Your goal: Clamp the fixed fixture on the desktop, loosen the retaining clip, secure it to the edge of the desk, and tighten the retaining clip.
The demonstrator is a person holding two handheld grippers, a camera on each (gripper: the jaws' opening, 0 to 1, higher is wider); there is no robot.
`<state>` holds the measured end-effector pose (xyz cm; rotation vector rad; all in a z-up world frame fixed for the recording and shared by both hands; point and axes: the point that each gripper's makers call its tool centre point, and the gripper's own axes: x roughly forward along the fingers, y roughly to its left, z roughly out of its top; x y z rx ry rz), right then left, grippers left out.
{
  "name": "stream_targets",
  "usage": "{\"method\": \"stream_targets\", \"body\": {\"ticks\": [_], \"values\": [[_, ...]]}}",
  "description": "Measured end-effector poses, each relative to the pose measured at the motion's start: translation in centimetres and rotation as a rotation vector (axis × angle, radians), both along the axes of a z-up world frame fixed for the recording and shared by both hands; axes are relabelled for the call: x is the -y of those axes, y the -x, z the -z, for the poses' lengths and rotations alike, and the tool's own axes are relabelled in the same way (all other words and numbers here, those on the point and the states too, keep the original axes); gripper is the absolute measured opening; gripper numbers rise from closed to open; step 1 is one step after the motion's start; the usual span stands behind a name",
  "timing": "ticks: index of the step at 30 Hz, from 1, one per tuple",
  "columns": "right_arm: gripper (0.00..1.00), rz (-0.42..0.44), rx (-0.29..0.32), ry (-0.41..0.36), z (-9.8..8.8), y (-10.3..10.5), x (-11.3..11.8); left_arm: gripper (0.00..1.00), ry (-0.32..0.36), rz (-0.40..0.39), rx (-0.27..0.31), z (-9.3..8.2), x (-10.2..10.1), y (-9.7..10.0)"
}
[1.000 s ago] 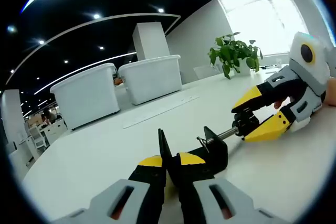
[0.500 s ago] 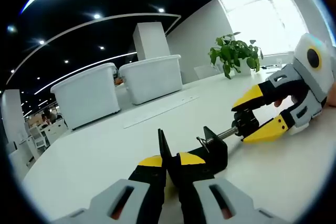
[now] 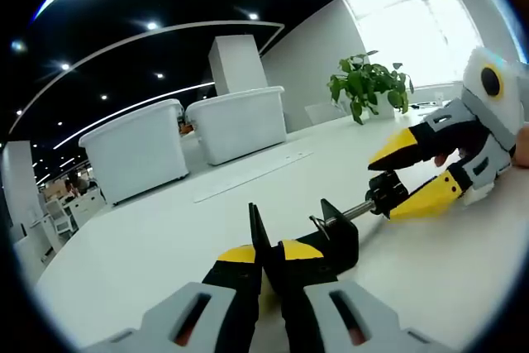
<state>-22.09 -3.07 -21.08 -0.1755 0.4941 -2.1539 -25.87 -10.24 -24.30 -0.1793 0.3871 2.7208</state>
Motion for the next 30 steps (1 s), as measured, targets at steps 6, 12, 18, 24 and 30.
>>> {"method": "stream_targets", "body": {"ticks": [6, 12, 18, 24, 30], "values": [[0.24, -0.025, 0.219, 0.167, -0.1, -0.1, -0.7, 0.08, 0.000, 0.002, 0.000, 0.0, 0.0, 0.3], [0.21, -0.037, 0.254, 0.152, 0.4, 0.0, -0.4, 0.08, -0.001, 0.003, 0.000, 0.0, 0.1, 0.2], [0.17, -0.055, 0.212, 0.140, 0.3, -0.6, 0.1, 0.08, -0.001, 0.004, 0.000, 0.0, 0.0, 0.3], [0.16, -0.051, 0.038, 0.039, 0.4, -1.1, 1.1, 0.08, -0.001, 0.002, -0.002, -0.1, 0.1, 0.3], [0.16, -0.035, -0.084, -0.052, 0.6, -2.7, 1.5, 0.08, -0.001, -0.003, -0.002, -0.1, 0.1, 0.1]]}}
